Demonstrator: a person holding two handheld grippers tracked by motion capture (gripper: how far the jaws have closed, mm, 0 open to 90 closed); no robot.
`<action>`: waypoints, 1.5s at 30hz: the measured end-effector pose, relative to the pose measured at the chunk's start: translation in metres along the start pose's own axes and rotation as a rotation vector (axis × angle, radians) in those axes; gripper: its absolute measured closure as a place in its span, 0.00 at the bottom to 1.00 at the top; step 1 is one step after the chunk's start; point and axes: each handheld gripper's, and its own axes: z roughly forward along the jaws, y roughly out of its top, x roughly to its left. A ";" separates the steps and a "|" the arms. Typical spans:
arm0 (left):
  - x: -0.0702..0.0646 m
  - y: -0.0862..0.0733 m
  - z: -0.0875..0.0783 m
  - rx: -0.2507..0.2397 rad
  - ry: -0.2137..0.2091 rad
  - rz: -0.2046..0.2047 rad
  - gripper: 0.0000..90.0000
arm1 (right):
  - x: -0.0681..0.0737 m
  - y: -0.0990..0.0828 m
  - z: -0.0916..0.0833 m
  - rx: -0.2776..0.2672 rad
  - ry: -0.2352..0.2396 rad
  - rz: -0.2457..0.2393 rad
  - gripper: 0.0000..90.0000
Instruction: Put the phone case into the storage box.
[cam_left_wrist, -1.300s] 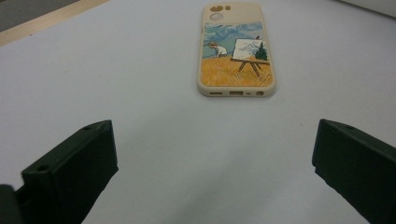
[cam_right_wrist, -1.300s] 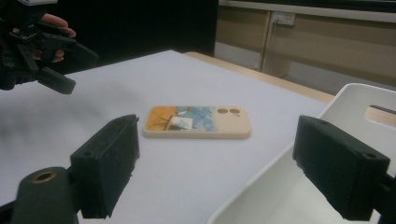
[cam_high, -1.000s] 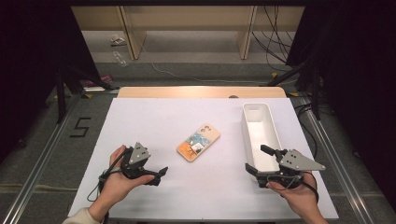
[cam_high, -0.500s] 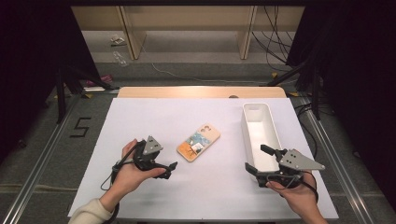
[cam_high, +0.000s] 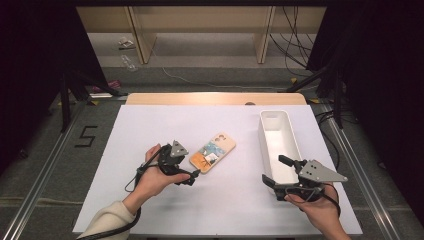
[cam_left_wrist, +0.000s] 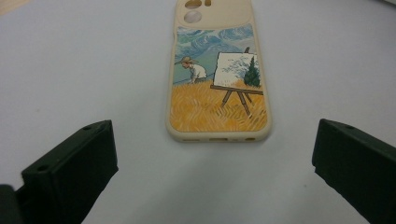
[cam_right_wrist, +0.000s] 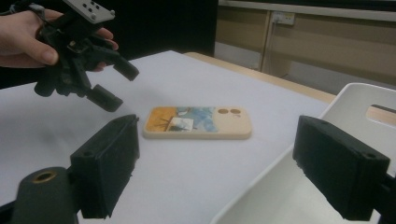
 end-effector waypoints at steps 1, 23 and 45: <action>0.000 0.001 0.002 0.002 -0.001 -0.002 0.00 | 0.000 0.000 0.000 -0.001 0.000 0.000 0.17; -0.007 0.023 0.040 0.054 -0.013 0.003 0.00 | 0.000 0.000 0.000 -0.003 0.002 0.002 0.17; -0.004 0.030 0.054 0.069 -0.018 -0.011 0.00 | 0.000 -0.001 -0.004 -0.001 -0.012 0.004 0.17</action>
